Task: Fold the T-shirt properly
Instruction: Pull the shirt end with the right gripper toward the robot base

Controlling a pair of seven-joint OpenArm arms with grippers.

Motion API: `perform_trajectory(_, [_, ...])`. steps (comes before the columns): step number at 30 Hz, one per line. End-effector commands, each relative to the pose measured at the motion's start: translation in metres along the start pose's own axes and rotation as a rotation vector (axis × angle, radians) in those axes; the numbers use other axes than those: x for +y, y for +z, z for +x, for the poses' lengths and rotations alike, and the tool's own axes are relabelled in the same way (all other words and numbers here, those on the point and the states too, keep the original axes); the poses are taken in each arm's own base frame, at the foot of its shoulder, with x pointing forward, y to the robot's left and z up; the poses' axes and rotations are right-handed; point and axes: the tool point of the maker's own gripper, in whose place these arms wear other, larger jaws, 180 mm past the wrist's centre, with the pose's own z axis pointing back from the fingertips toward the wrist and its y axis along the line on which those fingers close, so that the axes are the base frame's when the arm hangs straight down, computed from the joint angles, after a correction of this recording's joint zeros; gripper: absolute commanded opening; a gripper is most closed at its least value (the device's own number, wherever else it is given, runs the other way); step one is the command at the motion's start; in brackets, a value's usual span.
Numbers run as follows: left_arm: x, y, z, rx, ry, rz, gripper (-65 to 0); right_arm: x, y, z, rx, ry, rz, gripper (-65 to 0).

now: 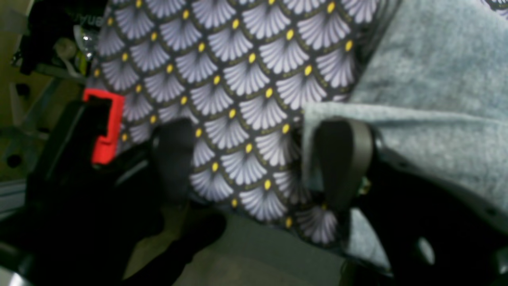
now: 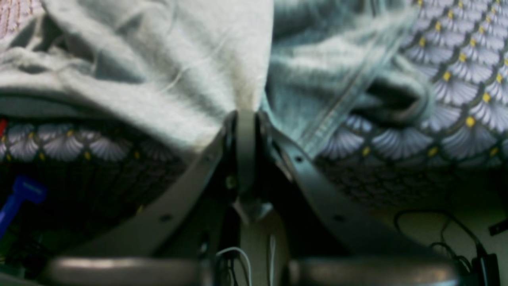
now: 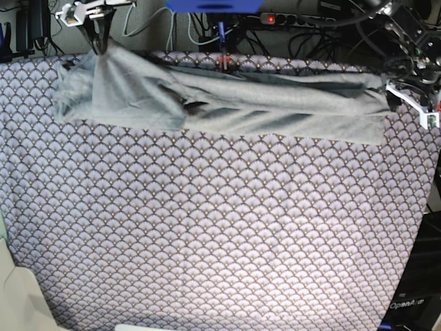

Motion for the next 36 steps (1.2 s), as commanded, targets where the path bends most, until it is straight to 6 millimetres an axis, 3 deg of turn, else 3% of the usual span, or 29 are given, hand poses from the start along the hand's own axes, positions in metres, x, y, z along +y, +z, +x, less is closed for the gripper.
perform_trajectory(1, [0.008,0.003,0.014,-0.044,-0.006,0.021,-17.2,-0.005,0.003,0.011,-0.046,0.006,-0.015,-65.0])
perform_trajectory(11, [0.008,0.003,0.014,-0.044,-0.006,0.021,-17.2,-0.005,0.002,0.007,-0.035,-0.001,-0.017,-65.0])
perform_trajectory(15, [0.009,0.003,0.014,-0.044,-0.007,0.022,-17.2,-0.001,-0.002,-0.008,0.006,-0.003,-0.001,-65.0])
perform_trajectory(19, [0.009,0.003,0.014,-0.044,-0.007,0.022,-17.0,-0.021,-0.007,-0.017,0.032,0.026,-0.053,-65.0])
perform_trajectory(27, [0.009,0.004,0.015,-0.046,-0.007,0.022,-16.9,-0.045,-0.013,-0.001,-0.02,0.055,-0.125,-65.0])
perform_trajectory(36, [0.009,0.004,0.015,-0.048,-0.007,0.022,-16.8,-0.047,-0.02,0.021,-0.067,0.105,-0.115,-64.8])
